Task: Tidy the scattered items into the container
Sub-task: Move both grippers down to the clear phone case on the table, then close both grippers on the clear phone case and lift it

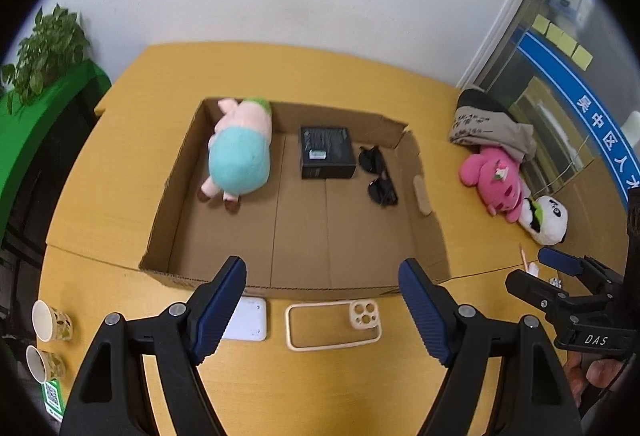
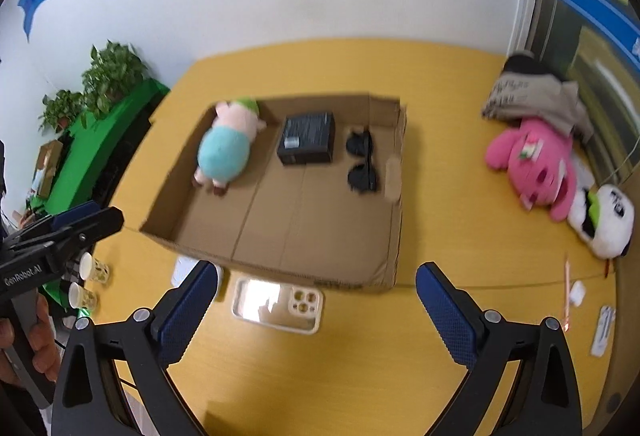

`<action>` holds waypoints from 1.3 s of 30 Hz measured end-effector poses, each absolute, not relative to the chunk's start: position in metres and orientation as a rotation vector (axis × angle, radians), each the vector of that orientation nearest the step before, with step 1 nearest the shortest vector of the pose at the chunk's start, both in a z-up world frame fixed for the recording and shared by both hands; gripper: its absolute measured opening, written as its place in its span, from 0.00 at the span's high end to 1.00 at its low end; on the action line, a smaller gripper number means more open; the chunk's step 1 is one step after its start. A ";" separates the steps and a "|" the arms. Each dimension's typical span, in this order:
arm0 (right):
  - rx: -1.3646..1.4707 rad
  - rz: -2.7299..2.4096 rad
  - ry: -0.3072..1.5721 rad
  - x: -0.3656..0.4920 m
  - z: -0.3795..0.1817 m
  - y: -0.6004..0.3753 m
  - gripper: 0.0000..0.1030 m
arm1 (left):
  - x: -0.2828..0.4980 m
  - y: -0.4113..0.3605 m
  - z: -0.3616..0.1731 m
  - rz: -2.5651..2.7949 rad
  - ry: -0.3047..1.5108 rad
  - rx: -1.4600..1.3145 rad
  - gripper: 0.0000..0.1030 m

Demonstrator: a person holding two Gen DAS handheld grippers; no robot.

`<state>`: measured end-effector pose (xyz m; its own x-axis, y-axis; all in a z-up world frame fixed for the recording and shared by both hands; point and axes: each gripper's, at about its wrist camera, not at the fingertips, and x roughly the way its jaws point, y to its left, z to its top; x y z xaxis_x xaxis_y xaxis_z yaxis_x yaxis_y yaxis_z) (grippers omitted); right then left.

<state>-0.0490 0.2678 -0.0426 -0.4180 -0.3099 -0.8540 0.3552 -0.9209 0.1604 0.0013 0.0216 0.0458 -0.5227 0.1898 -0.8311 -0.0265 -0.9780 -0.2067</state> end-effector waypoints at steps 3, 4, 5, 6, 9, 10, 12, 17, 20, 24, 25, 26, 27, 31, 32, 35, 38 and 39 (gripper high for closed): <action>1.447 -2.320 0.061 -0.053 -0.071 0.263 0.02 | -0.003 0.015 0.022 2.594 -0.269 -1.511 0.24; 1.461 -2.312 0.065 -0.054 -0.079 0.261 0.02 | -0.004 0.014 0.015 2.581 -0.275 -1.520 0.24; 1.476 -2.298 0.068 -0.055 -0.088 0.259 0.02 | -0.006 0.014 0.004 2.563 -0.280 -1.533 0.24; 1.488 -2.280 0.072 -0.055 -0.100 0.256 0.02 | -0.007 0.013 -0.004 2.546 -0.278 -1.548 0.24; 1.548 -2.194 0.094 -0.055 -0.140 0.246 0.02 | -0.010 0.016 -0.035 2.484 -0.260 -1.616 0.24; 1.571 -2.162 0.098 -0.055 -0.157 0.242 0.02 | -0.011 0.017 -0.047 2.456 -0.258 -1.639 0.24; 1.614 -2.116 0.106 -0.054 -0.185 0.235 0.02 | -0.014 0.019 -0.071 2.397 -0.252 -1.701 0.24; 1.675 -2.004 0.152 -0.058 -0.252 0.219 0.02 | -0.024 0.030 -0.128 2.248 -0.222 -1.814 0.24; 1.650 -1.965 0.213 -0.058 -0.278 0.211 0.03 | -0.029 0.035 -0.157 2.180 -0.220 -1.873 0.25; 1.641 -1.916 0.232 -0.058 -0.298 0.207 0.03 | -0.030 0.040 -0.183 2.111 -0.182 -1.928 0.25; 1.636 -1.912 0.233 -0.059 -0.299 0.207 0.02 | -0.030 0.040 -0.187 2.098 -0.182 -1.933 0.25; 1.611 -1.915 0.231 -0.058 -0.299 0.206 0.02 | -0.028 0.043 -0.186 2.106 -0.169 -1.893 0.25; 1.596 -1.904 0.222 -0.057 -0.299 0.204 0.02 | -0.027 0.045 -0.188 2.088 -0.164 -1.895 0.25; 1.543 -1.864 0.239 -0.049 -0.299 0.194 0.01 | -0.017 0.054 -0.191 2.055 -0.139 -1.886 0.24; 1.540 -1.865 0.261 -0.047 -0.299 0.192 0.01 | -0.013 0.055 -0.190 2.058 -0.117 -1.884 0.24; 1.543 -1.839 0.248 -0.037 -0.299 0.196 0.01 | 0.003 0.052 -0.190 2.038 -0.125 -1.873 0.24; 1.541 -1.793 0.278 -0.015 -0.299 0.200 0.01 | 0.023 0.049 -0.190 1.996 -0.146 -1.883 0.24; 1.532 -1.768 0.313 -0.003 -0.299 0.200 0.01 | 0.031 0.049 -0.190 1.975 -0.138 -1.891 0.24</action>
<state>-0.0031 0.2001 -0.2992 0.0102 -0.3801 -0.9249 0.6744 -0.6803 0.2870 0.0306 0.0485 -0.1902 -0.0040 0.3504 -0.9366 -0.2163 -0.9147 -0.3413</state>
